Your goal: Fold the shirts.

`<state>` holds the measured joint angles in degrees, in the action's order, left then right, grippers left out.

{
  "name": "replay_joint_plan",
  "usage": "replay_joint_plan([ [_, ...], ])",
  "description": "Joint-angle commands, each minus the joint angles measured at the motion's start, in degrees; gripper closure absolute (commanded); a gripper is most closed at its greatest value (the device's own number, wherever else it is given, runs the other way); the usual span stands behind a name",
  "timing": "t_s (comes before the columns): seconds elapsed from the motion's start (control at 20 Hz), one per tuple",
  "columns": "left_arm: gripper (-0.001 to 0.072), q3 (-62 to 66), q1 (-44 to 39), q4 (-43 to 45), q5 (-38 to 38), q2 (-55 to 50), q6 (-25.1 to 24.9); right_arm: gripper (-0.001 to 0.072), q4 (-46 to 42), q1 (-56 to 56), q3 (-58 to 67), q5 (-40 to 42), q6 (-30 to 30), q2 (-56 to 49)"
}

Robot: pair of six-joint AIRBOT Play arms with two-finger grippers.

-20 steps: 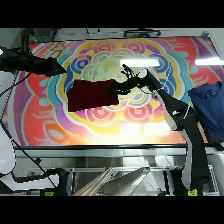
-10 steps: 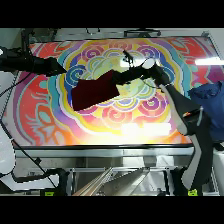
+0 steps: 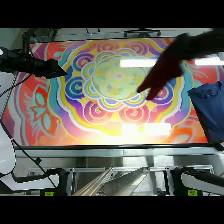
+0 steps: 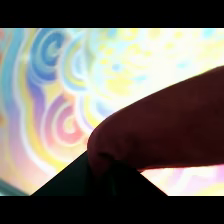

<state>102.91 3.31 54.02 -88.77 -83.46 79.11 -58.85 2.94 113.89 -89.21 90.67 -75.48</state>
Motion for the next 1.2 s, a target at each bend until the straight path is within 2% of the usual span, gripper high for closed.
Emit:
replay_joint_plan([
  [0.0, 0.0686, 0.04, -0.02, 0.00, -2.84, 0.00, 0.90, 0.0693, -6.16, 12.55, -0.04, -6.54, 1.49, 12.33],
  [0.1, 0.0686, 0.04, -0.09, 0.00, -2.82, 0.00, 0.96, 0.0693, -6.10, 20.83, -0.04, -6.97, 1.49, 13.75],
  [0.25, 0.0686, 0.04, -0.72, 0.02, -2.69, 0.00, 1.95, 0.0692, -6.08, 28.89, -0.04, -6.49, 1.51, 10.36],
  [0.4, 0.0686, 0.04, -2.23, 0.04, -2.58, 0.00, 1.92, 0.0693, -4.04, 30.29, -0.02, 2.62, -1.66, 3.02],
  [0.5, 0.0686, 0.04, -3.61, 0.09, -2.56, 0.00, 1.90, 0.0693, 1.88, 30.29, 1.95, 9.51, -5.38, -2.93],
  [0.7, 0.0686, 0.04, -5.42, 0.50, -1.62, 0.00, 1.90, 0.0693, 9.29, 32.81, 10.67, 16.06, -4.92, -10.21],
  [0.8, 0.0686, 0.04, -5.42, 0.48, -1.62, 0.00, 1.90, 0.0693, 7.58, 36.00, 9.77, 14.97, -2.60, -10.21],
  [0.95, 0.0686, -0.39, -5.42, 0.44, -1.14, 0.02, 1.88, 0.0694, -1.05, 42.69, 2.69, 6.45, 2.73, -7.93],
  [1.05, 0.0686, -2.45, -5.42, 0.44, -1.29, 0.02, 1.88, 0.0694, -7.96, 47.12, -7.41, 1.18, 4.68, -3.65],
  [1.15, 0.0686, -5.88, -5.42, 0.39, -1.29, 0.02, 1.86, 0.0693, -11.23, 51.45, -20.63, 0.68, 6.58, 2.86],
])
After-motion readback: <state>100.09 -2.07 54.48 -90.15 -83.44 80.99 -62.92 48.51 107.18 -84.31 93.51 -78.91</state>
